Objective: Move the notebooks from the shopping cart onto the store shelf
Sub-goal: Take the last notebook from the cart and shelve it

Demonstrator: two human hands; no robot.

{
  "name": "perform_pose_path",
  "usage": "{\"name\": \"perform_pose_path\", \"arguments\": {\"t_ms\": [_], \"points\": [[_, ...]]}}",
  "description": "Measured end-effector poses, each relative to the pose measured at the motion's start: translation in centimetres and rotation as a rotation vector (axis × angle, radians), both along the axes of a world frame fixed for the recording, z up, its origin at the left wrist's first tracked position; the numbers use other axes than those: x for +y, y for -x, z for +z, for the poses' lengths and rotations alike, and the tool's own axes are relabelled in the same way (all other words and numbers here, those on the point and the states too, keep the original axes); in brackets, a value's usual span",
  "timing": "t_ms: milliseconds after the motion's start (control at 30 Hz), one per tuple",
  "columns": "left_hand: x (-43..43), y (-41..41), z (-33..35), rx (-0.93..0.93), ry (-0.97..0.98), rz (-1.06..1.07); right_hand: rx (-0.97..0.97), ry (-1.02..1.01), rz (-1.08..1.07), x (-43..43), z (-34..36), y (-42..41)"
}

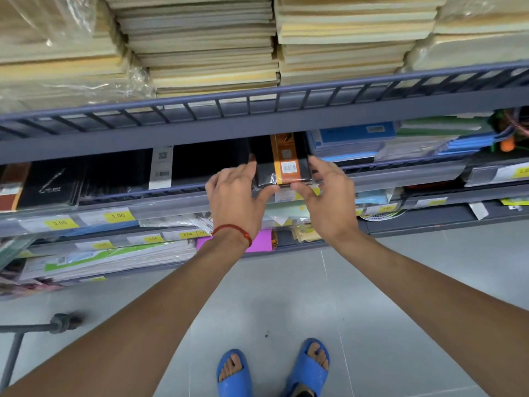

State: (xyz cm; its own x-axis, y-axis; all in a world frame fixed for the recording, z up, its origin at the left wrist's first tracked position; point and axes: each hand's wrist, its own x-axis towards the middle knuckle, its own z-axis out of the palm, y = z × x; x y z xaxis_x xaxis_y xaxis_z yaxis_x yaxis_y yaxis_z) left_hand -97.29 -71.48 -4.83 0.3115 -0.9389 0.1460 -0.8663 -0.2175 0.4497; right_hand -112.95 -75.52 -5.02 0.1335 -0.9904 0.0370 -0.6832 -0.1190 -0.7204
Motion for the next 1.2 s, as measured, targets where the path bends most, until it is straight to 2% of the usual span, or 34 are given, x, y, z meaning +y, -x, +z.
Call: {"name": "perform_pose_path", "arguments": {"t_ms": [200,300,400,533,633,867,1000,1200], "points": [[0.4,-0.7,-0.2,0.107,-0.001,-0.082,0.122,0.072,0.056,0.6,-0.6,-0.2],[0.7,-1.0,0.3,0.148,-0.013,-0.103,0.129,0.074,0.019,0.8,-0.8,-0.5],[0.4,-1.2,0.2,0.163,-0.012,-0.101,0.113,0.052,-0.051,1.0,-0.2,-1.1],[0.5,-1.3,0.0,0.142,-0.042,-0.111,0.239,0.102,-0.079,1.8,1.0,-1.1],[0.7,-1.5,0.0,0.137,-0.067,-0.118,0.279,0.133,-0.017,2.3,1.6,-0.7],[-0.2,-1.6,0.6,0.158,-0.105,-0.142,0.350,0.029,0.067,1.1,2.8,-0.9],[-0.4,-1.8,0.4,0.173,-0.120,-0.107,0.316,0.028,0.085,0.1,3.4,-1.2],[-1.0,-2.1,0.5,0.200,-0.123,-0.087,0.472,0.004,0.088,0.2,3.2,-2.4]]}}
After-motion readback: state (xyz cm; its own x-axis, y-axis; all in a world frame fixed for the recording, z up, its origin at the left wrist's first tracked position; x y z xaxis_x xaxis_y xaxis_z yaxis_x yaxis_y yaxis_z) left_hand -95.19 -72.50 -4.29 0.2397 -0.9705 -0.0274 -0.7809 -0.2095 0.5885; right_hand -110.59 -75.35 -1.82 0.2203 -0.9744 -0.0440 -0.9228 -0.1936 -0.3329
